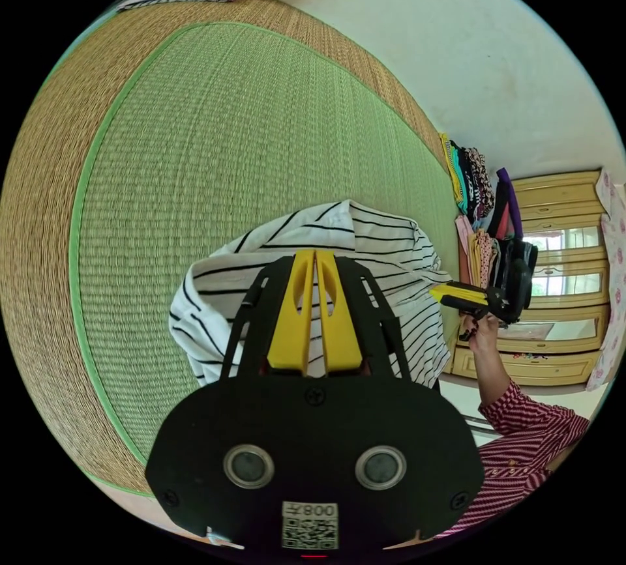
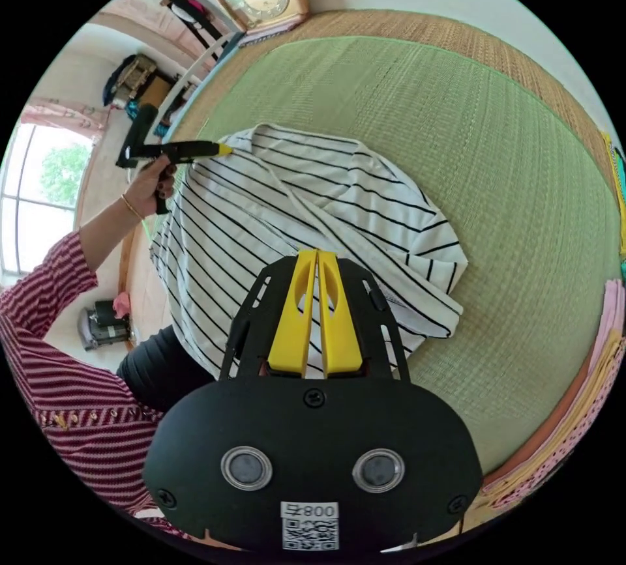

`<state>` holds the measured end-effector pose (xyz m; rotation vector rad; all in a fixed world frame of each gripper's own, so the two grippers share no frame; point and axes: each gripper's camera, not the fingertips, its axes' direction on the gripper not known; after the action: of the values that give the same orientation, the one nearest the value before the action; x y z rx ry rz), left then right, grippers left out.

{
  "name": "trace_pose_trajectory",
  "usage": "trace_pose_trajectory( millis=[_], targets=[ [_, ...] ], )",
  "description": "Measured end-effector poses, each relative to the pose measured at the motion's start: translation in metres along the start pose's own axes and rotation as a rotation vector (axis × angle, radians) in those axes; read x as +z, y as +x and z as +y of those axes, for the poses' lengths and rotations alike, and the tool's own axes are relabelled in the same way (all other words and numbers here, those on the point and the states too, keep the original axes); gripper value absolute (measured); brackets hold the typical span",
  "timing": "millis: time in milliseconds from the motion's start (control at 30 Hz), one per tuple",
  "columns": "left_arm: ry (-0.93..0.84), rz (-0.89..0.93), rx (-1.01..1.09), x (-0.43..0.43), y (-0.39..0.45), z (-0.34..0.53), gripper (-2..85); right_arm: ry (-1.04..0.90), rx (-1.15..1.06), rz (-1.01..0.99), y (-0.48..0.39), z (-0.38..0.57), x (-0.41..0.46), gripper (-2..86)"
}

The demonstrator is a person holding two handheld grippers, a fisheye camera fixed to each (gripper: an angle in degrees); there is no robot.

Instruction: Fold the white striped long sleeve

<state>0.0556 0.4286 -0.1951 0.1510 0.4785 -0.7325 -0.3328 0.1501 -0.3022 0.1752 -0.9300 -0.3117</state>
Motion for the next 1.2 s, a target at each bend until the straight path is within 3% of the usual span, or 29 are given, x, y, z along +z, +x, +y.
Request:
trace_pose_trajectory(
  millis=[367,533,833,1200],
  targets=[
    [0.071,0.004,0.014,-0.009,-0.017,0.036,0.6,0.009,0.114,0.131,0.050,-0.023,-0.025,0.1],
    [0.136,0.066,0.018,-0.033,-0.036,0.087,3.1,0.097,0.113,0.055,0.062,0.005,-0.057,0.4],
    [0.190,-0.017,-0.074,-0.034,-0.057,0.148,8.4,0.080,0.148,0.046,0.070,0.074,-0.055,4.0],
    [0.149,-0.023,-0.167,-0.011,-0.086,0.128,2.6,0.157,0.377,-0.152,0.150,0.090,-0.050,5.9]
  ],
)
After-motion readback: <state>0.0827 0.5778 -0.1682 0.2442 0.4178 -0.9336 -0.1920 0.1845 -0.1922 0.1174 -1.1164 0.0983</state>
